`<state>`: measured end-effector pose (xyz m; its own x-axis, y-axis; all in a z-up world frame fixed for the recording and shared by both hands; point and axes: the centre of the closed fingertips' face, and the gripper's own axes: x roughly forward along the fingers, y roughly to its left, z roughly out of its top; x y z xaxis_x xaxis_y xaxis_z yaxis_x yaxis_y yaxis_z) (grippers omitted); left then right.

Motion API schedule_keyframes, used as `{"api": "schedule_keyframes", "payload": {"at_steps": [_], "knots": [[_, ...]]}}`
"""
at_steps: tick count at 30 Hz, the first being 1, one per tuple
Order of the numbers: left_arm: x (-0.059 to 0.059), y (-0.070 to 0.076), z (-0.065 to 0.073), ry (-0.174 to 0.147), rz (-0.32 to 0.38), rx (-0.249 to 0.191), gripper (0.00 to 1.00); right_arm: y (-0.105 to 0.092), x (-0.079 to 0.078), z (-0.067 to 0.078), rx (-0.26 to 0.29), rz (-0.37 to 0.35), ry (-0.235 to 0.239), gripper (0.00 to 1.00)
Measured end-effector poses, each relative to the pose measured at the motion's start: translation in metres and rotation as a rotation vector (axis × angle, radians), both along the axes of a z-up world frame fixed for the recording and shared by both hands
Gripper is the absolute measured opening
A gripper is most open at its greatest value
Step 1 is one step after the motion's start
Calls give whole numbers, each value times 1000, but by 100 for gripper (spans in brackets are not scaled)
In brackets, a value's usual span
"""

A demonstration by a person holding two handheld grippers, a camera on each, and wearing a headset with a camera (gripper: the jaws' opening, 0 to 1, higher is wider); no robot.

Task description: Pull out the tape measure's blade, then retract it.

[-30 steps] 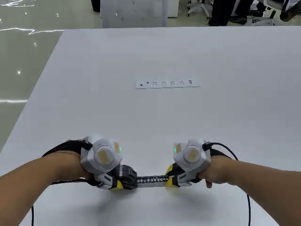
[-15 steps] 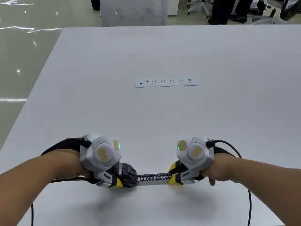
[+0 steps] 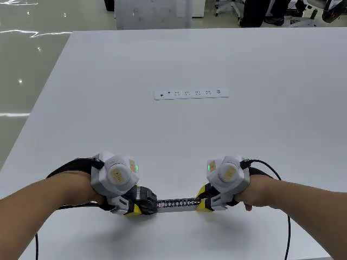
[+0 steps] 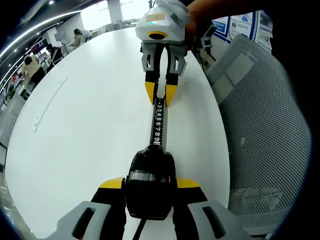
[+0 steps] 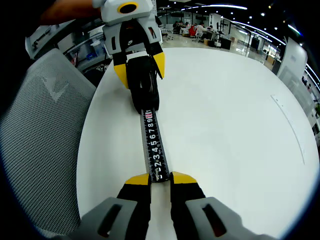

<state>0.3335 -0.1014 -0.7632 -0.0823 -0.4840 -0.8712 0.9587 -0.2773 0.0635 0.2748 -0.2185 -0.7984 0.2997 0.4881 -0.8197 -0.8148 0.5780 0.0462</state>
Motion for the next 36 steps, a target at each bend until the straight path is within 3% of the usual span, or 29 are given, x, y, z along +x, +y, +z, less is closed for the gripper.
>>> {"api": "schedule_keyframes", "payload": {"at_steps": [36], "knots": [[0,0,0,0,11,-1,32,-22,-9,1,-13,-16,10,12]]}}
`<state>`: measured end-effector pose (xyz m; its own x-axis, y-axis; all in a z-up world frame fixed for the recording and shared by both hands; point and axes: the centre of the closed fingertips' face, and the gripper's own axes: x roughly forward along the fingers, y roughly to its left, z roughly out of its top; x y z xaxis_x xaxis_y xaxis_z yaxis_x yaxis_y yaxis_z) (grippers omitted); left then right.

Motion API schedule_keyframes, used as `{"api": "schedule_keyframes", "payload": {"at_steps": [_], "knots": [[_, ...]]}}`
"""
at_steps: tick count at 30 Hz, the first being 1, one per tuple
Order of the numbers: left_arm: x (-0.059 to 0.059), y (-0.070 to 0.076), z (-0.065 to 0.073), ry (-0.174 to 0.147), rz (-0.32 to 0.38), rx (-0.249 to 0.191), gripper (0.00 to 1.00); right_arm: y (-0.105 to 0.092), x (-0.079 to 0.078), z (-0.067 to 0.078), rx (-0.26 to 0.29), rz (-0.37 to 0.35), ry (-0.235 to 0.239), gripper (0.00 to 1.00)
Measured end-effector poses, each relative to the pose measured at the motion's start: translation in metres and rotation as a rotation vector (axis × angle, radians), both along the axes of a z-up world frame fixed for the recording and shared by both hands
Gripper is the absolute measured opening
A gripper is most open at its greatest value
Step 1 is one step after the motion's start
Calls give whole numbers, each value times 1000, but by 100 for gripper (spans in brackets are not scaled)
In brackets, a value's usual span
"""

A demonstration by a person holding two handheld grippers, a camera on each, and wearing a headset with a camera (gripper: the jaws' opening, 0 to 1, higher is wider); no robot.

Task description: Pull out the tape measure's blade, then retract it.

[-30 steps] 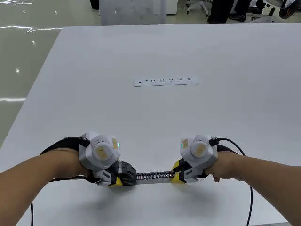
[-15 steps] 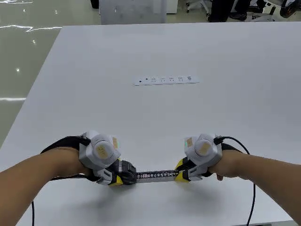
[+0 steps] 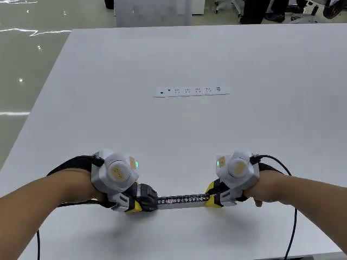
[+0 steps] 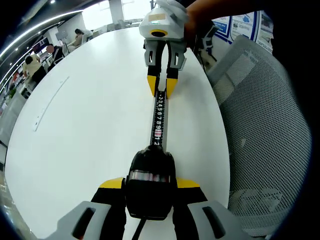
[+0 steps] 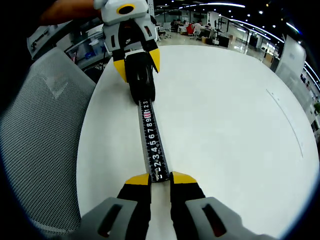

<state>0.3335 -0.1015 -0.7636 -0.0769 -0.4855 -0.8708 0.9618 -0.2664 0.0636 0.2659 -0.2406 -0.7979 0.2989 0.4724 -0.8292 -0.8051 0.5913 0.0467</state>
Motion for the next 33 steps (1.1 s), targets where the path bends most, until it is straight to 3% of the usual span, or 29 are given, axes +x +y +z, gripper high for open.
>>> {"api": "schedule_keyframes", "payload": {"at_steps": [33], "knots": [[-1,1,1,-14,-12,-3,32,-15,-9,1,-25,-14,-4,11]]}}
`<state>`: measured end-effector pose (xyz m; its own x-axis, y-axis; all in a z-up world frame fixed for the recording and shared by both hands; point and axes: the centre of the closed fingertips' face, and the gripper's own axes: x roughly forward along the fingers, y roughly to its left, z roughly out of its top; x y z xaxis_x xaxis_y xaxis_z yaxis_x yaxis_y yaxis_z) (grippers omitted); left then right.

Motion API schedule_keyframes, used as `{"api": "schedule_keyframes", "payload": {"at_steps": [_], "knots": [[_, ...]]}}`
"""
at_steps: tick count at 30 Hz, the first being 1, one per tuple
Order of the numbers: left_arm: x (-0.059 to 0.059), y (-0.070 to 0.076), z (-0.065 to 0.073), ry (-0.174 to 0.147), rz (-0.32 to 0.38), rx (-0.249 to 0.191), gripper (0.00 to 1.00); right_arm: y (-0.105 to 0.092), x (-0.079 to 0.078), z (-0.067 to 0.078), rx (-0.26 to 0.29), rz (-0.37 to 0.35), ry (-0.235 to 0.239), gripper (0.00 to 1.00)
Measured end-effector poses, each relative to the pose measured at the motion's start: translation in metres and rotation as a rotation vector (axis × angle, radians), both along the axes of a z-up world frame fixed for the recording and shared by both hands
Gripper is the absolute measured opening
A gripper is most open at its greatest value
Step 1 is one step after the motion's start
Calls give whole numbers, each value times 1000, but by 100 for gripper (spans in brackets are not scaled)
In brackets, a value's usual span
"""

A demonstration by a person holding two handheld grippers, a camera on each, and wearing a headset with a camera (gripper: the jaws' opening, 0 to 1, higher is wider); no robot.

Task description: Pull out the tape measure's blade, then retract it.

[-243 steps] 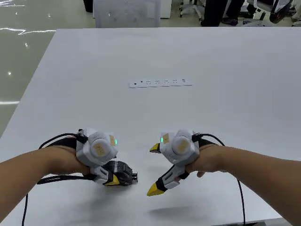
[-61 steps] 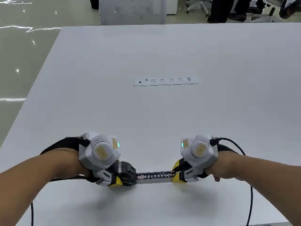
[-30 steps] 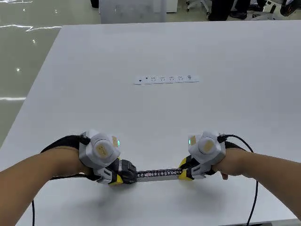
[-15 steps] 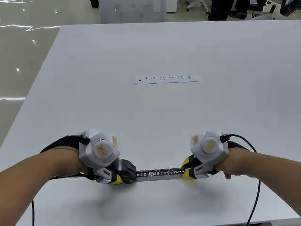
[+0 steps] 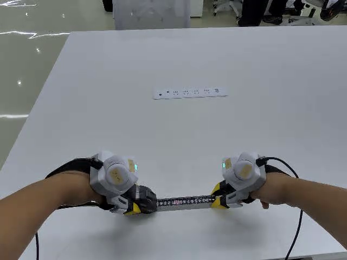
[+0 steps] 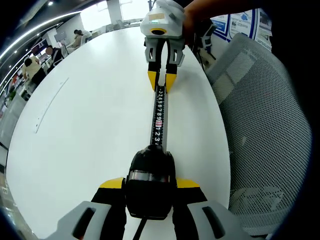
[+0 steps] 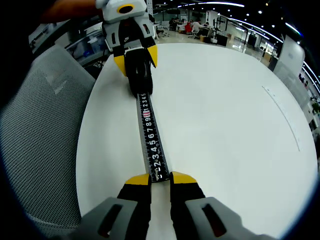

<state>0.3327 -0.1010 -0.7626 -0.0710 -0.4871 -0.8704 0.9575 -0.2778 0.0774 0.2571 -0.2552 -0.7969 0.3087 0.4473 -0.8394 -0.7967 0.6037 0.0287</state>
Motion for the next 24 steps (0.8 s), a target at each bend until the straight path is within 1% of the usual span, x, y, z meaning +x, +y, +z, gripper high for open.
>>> {"api": "schedule_keyframes", "payload": {"at_steps": [6,14,19,24], "knots": [[0,0,0,-1,3,-3,32,-4,-2,0,-1,-9,4,11],[0,0,0,1,1,-1,32,-13,-6,0,-8,-8,6,11],[0,0,0,1,1,0,32,-20,-9,0,-4,-22,7,11],[0,0,0,0,0,1,32,-22,-11,0,-6,-12,2,11]]}}
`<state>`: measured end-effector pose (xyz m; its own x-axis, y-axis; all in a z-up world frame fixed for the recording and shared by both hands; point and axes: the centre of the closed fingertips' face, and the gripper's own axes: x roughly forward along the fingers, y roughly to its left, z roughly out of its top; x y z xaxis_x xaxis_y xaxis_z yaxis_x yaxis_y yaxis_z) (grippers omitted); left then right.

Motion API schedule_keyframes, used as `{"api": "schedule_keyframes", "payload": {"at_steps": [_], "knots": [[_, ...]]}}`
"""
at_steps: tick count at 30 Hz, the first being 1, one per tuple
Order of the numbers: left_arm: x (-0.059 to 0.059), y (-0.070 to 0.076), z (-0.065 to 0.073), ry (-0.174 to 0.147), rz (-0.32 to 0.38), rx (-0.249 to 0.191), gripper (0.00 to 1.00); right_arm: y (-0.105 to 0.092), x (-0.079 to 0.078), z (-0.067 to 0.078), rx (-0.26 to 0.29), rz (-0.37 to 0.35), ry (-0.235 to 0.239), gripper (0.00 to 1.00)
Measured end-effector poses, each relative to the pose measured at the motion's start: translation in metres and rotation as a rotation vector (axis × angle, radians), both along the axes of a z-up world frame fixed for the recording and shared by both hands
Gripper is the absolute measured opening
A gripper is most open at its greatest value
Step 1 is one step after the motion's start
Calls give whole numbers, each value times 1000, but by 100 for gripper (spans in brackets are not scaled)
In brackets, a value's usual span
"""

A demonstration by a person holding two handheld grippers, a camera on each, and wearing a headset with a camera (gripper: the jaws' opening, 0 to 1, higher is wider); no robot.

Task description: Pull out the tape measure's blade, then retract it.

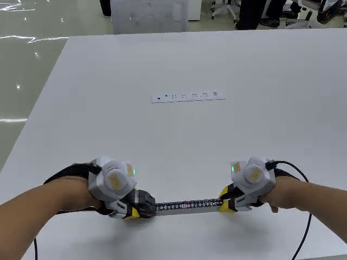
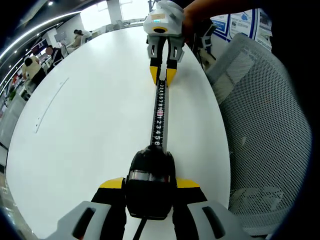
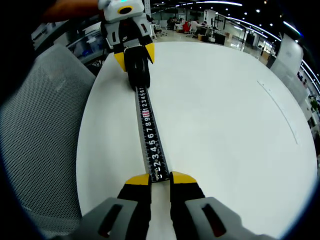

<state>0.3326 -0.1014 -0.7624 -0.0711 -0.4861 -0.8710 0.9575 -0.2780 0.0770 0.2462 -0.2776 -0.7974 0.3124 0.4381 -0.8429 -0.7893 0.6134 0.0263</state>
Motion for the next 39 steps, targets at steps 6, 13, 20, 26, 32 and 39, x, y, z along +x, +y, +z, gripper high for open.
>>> {"api": "schedule_keyframes", "payload": {"at_steps": [6,13,20,26,32,39], "knots": [[0,0,0,-1,3,-1,32,-4,-2,0,1,-2,6,11],[0,0,0,-1,4,0,32,-9,-5,0,-3,-10,7,11],[0,0,0,2,7,-3,32,-14,-7,1,-9,-4,6,11],[0,0,0,2,5,-2,32,-20,-9,1,-13,-12,10,11],[0,0,0,1,4,-2,32,-24,-12,1,-15,-23,18,11],[0,0,0,1,5,-3,32,-30,-15,1,-15,-30,27,11]]}}
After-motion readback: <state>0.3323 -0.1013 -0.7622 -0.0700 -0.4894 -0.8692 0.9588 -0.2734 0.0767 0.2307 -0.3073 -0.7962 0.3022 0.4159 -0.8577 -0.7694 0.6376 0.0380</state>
